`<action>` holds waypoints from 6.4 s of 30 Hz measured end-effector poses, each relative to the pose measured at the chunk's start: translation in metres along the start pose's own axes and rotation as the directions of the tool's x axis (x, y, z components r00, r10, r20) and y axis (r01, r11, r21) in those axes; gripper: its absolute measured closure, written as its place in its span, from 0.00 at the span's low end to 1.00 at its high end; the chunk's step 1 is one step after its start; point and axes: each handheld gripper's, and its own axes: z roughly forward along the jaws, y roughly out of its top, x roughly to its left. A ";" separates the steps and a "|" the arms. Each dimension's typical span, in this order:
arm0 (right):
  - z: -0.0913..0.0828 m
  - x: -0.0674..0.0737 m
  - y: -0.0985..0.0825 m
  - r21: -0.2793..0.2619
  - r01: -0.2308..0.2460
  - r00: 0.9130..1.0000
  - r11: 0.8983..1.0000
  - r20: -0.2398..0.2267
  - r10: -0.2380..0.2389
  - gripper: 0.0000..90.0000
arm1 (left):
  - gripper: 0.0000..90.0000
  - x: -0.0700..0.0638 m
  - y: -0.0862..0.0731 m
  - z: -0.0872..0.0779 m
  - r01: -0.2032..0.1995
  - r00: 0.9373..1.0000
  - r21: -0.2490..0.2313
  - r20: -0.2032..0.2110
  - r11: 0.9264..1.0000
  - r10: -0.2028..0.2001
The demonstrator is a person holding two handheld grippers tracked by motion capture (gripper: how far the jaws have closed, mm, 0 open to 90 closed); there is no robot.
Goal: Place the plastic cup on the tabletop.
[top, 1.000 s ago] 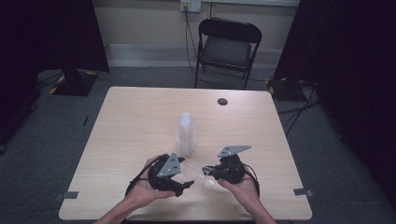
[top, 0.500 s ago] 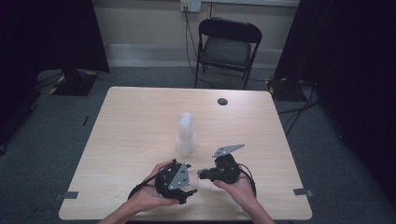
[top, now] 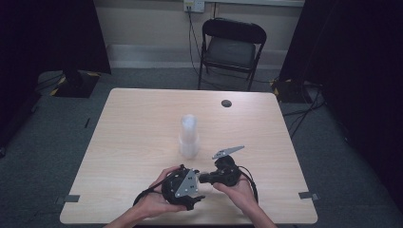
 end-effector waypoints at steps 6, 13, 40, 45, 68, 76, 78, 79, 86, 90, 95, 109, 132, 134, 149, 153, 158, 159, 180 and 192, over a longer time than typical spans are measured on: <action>0.005 0.001 0.000 0.019 -0.037 0.999 0.999 -0.002 0.037 0.99 | 0.24 -0.001 0.002 -0.001 0.012 1.000 -0.013 -0.004 1.000 -0.012; 0.008 0.002 0.001 0.033 -0.059 0.998 0.998 -0.013 0.059 0.99 | 0.26 -0.003 0.002 0.002 -0.007 1.000 -0.009 -0.017 1.000 0.007; 0.000 -0.004 -0.001 -0.052 -0.070 0.998 0.996 -0.013 0.069 0.84 | 0.32 0.011 -0.004 0.001 0.138 0.990 -0.080 0.006 0.987 -0.138; -0.006 -0.006 0.001 -0.113 -0.057 0.998 0.992 -0.007 0.056 0.79 | 0.32 0.020 -0.008 0.001 0.196 0.981 -0.092 0.011 0.976 -0.196; -0.031 -0.008 -0.002 -0.291 0.002 1.000 0.957 0.030 0.007 0.72 | 0.32 0.037 -0.024 -0.005 0.362 0.931 -0.131 -0.002 0.923 -0.366; -0.037 -0.008 -0.004 -0.315 0.009 0.999 0.949 0.051 0.008 0.68 | 0.32 0.042 -0.028 -0.013 0.387 0.919 -0.151 -0.018 0.910 -0.394; -0.040 -0.008 -0.006 -0.319 0.014 0.998 0.948 0.059 0.005 0.66 | 0.32 0.045 -0.027 -0.017 0.392 0.914 -0.167 -0.036 0.904 -0.403; -0.041 -0.009 -0.006 -0.319 0.017 0.998 0.948 0.068 0.005 0.64 | 0.32 0.047 -0.027 -0.019 0.401 0.909 -0.177 -0.042 0.899 -0.414; -0.048 -0.012 -0.008 -0.326 0.014 0.994 0.945 0.111 0.023 0.56 | 0.32 0.058 -0.030 -0.029 0.421 0.892 -0.216 -0.078 0.881 -0.446; -0.049 -0.015 -0.009 -0.323 0.015 0.991 0.946 0.132 0.029 0.54 | 0.32 0.061 -0.032 -0.031 0.428 0.886 -0.224 -0.087 0.875 -0.456; -0.051 -0.017 -0.012 -0.320 0.016 0.987 0.947 0.159 0.037 0.51 | 0.32 0.067 -0.033 -0.037 0.442 0.876 -0.236 -0.092 0.865 -0.473; -0.075 -0.025 -0.021 -0.362 0.021 0.965 0.932 0.250 0.075 0.48 | 0.32 0.094 -0.048 -0.056 0.479 0.829 -0.261 -0.180 0.838 -0.530; -0.083 -0.039 -0.063 -0.311 -0.011 0.935 0.950 0.334 0.120 0.46 | 0.33 0.146 -0.072 -0.060 0.587 0.711 -0.294 -0.260 0.755 -0.654; -0.082 -0.040 -0.062 -0.310 -0.012 0.936 0.951 0.331 0.120 0.46 | 0.33 0.149 -0.072 -0.060 0.579 0.708 -0.296 -0.279 0.760 -0.649; -0.079 -0.041 -0.061 -0.307 -0.017 0.939 0.951 0.323 0.121 0.46 | 0.32 0.179 -0.078 -0.045 0.568 0.690 -0.297 -0.335 0.767 -0.641; -0.078 -0.042 -0.061 -0.309 -0.019 0.939 0.951 0.320 0.123 0.46 | 0.32 0.184 -0.080 -0.037 0.557 0.673 -0.324 -0.364 0.765 -0.644; -0.078 -0.042 -0.061 -0.309 -0.018 0.941 0.951 0.315 0.120 0.46 | 0.31 0.189 -0.089 -0.027 0.575 0.661 -0.320 -0.360 0.753 -0.658; -0.078 -0.042 -0.062 -0.308 -0.018 0.941 0.951 0.315 0.120 0.46 | 0.30 0.190 -0.090 -0.025 0.585 0.655 -0.321 -0.355 0.745 -0.667; -0.078 -0.042 -0.061 -0.309 -0.021 0.946 0.951 0.303 0.119 0.46 | 0.30 0.188 -0.094 0.002 0.604 0.681 -0.248 -0.334 0.758 -0.652; -0.078 -0.042 -0.061 -0.313 -0.028 0.945 0.949 0.301 0.127 0.45 | 0.29 0.186 -0.095 0.002 0.597 0.695 -0.219 -0.339 0.772 -0.634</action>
